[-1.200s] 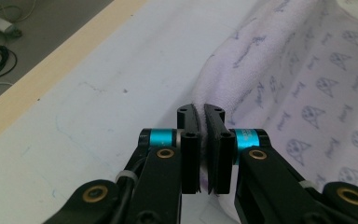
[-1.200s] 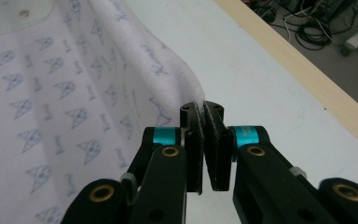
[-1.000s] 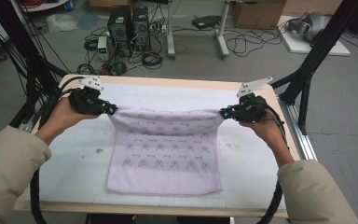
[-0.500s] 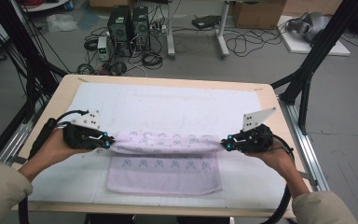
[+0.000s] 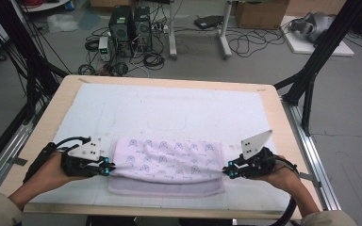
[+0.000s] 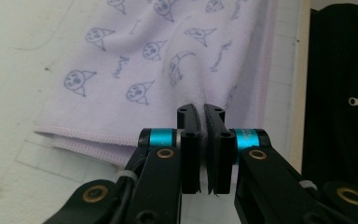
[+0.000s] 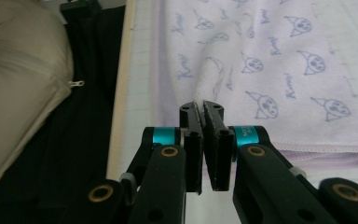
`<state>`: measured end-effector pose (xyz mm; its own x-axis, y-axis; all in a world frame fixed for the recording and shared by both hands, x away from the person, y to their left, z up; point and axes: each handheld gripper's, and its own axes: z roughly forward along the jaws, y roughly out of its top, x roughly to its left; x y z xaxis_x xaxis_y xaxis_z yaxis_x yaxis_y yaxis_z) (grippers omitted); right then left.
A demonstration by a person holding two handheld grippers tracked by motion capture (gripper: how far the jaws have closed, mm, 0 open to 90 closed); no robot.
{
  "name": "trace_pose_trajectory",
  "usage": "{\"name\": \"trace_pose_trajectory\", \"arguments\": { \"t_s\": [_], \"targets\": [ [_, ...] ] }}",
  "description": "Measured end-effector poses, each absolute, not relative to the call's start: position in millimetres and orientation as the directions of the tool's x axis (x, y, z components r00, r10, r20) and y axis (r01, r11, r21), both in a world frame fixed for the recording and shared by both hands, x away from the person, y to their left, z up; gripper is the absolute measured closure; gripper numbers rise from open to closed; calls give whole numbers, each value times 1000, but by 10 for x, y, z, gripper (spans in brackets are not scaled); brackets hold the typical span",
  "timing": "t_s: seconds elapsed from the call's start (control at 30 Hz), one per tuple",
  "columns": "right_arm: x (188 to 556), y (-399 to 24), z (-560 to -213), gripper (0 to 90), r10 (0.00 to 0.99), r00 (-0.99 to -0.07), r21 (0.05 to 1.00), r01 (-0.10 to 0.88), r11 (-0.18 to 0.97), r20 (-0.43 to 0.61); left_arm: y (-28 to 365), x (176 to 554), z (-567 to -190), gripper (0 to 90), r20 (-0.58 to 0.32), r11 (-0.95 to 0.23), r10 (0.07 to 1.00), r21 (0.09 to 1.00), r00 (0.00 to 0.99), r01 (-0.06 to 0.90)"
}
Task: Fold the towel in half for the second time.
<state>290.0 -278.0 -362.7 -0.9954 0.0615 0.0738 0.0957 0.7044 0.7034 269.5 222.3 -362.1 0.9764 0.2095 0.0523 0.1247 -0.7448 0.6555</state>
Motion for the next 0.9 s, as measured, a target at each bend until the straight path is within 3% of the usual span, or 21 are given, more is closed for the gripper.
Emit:
{"name": "trace_pose_trajectory", "arguments": {
  "t_s": [0.17, 0.27, 0.3, 0.4, 0.5, 0.67, 0.9],
  "targets": [
    [2827, -2792, -3686, 871, 29, -996, 689, 81, 720, 87, 2221, 2600, -3681, 851, 41, -765, 166, 636, 985, 102],
    [2805, -2773, -3762, 854, 25, -994, 665, 89, 742, 105, 2218, 2584, -3751, 839, -10, -772, 141, 625, 990, 116],
    [2799, -2759, -3793, 817, 19, -992, 654, 98, 750, 127, 2214, 2577, -3785, 798, -28, -777, 125, 619, 992, 116],
    [2803, -2720, -3862, 572, 25, -992, 608, 96, 788, 124, 2215, 2585, -3829, 541, 1, -783, 124, 615, 992, 97],
    [2872, -2706, -3860, 469, 67, -989, 613, 136, 778, 134, 2240, 2672, -3786, 422, 29, -755, 184, 644, 983, 122],
    [3019, -2652, -3788, 342, 178, -980, 644, 196, 739, 95, 2281, 2909, -3716, 357, 38, -706, 316, 677, 948, 208],
    [3350, -2602, -3799, 322, 355, -933, 655, 305, 691, 60, 2254, 3303, -3749, 292, 45, -664, 456, 682, 889, 306]
  ]
}}
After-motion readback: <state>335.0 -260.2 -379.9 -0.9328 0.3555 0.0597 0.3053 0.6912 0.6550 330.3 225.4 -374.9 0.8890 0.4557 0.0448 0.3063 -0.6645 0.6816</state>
